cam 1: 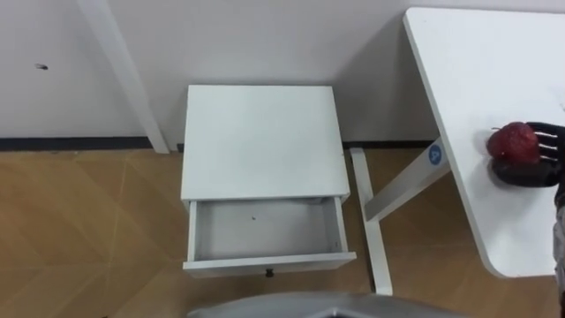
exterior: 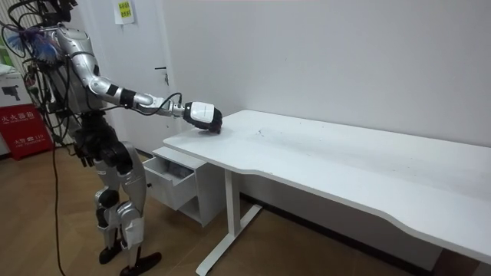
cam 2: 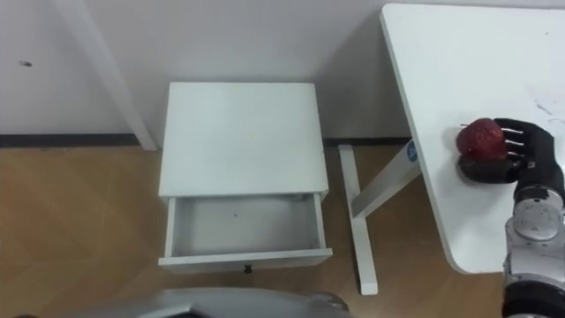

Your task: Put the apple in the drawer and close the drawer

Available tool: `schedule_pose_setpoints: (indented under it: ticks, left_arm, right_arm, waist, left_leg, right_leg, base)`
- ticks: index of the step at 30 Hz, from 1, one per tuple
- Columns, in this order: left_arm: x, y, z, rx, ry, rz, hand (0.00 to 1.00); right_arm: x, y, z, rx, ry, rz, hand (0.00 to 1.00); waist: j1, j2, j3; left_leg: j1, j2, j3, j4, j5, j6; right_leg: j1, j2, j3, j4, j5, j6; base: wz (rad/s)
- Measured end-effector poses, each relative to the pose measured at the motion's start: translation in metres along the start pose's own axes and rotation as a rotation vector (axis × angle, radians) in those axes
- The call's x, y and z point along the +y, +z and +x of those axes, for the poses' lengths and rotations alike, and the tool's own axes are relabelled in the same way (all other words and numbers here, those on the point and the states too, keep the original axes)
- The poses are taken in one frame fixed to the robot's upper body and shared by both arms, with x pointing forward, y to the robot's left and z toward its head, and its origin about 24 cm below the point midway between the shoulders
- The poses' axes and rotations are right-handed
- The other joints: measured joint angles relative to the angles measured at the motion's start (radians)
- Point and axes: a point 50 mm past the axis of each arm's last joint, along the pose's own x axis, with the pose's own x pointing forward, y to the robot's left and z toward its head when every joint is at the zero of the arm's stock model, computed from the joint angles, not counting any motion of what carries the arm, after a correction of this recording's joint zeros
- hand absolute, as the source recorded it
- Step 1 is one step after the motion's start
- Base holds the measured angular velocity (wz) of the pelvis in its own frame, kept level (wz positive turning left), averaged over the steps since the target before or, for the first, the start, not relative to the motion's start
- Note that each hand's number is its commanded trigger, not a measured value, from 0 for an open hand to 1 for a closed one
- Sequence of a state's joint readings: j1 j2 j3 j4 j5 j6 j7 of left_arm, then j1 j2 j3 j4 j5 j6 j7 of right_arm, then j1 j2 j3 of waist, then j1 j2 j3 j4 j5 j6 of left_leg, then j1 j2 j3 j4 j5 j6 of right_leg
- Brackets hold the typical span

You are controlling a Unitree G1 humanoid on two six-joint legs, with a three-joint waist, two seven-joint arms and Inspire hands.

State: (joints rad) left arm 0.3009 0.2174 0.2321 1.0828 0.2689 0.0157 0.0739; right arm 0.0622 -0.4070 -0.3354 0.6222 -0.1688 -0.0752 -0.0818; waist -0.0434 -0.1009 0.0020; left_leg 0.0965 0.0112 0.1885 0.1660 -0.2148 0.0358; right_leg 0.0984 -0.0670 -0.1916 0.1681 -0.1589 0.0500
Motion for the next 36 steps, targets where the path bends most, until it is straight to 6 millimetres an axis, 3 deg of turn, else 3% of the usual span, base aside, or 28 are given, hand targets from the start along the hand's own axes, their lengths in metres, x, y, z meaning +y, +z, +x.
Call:
schedule_pose_setpoints:
  ticks: [10,15,23,29,32,33,36]
  left_arm:
    - [-0.002,-0.004,0.0,0.02,-0.016,0.007,0.0]
    - [-0.002,-0.003,0.0,0.013,-0.029,0.009,0.0]
    - [-0.005,0.023,0.003,-0.074,-0.037,0.047,0.0]
    - [-0.008,0.034,0.004,-0.109,-0.04,0.062,0.0]
    - [-0.007,0.038,0.003,-0.125,-0.025,0.066,0.0]
    - [-0.007,0.042,0.003,-0.139,-0.013,0.068,0.0]
    - [-0.012,0.045,0.003,-0.155,-0.016,0.104,0.0]
  right_arm:
    - [0.001,-0.004,0.0,0.018,0.002,-0.004,1.0]
    - [0.005,0.005,0.001,-0.019,0.036,-0.026,1.0]
    - [0.037,0.067,-0.007,-0.3,0.173,-0.168,1.0]
    - [0.044,0.122,-0.028,-0.566,0.179,-0.244,1.0]
    - [0.048,0.13,-0.033,-0.607,0.195,-0.244,1.0]
    - [0.055,0.129,-0.035,-0.608,0.221,-0.249,1.0]
    - [0.076,0.129,-0.043,-0.62,0.312,-0.256,1.0]
  waist:
    - [0.022,-0.011,-0.0034]
    - [0.023,-0.013,-0.004]
    - [0.047,-0.005,0.0012]
    - [0.078,0.002,0.0056]
    - [0.093,0.003,0.0054]
    - [0.107,-0.001,0.0027]
    - [0.119,0.006,0.0064]
  left_leg:
    - [0.0,0.0,0.0,0.001,0.0,0.0]
    - [-0.004,0.0,-0.001,0.001,0.0,0.0]
    - [-0.018,-0.002,-0.009,0.006,0.0,0.0]
    - [-0.03,-0.007,-0.034,0.003,0.0,0.0]
    - [-0.03,-0.007,-0.045,0.004,0.001,0.0]
    - [-0.03,-0.007,-0.047,0.004,0.001,0.0]
    - [-0.03,-0.007,-0.06,0.003,0.001,0.0]
  right_leg:
    - [0.0,0.0,-0.001,0.001,0.0,0.0]
    - [-0.001,-0.001,-0.004,0.001,0.0,0.0]
    - [-0.011,-0.001,-0.004,0.001,0.0,-0.001]
    - [-0.014,-0.001,-0.013,-0.003,0.0,0.0]
    - [-0.014,-0.001,-0.013,-0.007,0.0,0.0]
    - [-0.013,-0.001,-0.013,-0.015,0.0,0.0]
    - [-0.005,-0.002,-0.033,-0.018,0.0,0.0]
  base:
    - [0.0]
    - [0.0]
    - [0.01]
    - [0.12]
    - [0.14]
    - [0.0]
    - [0.08]
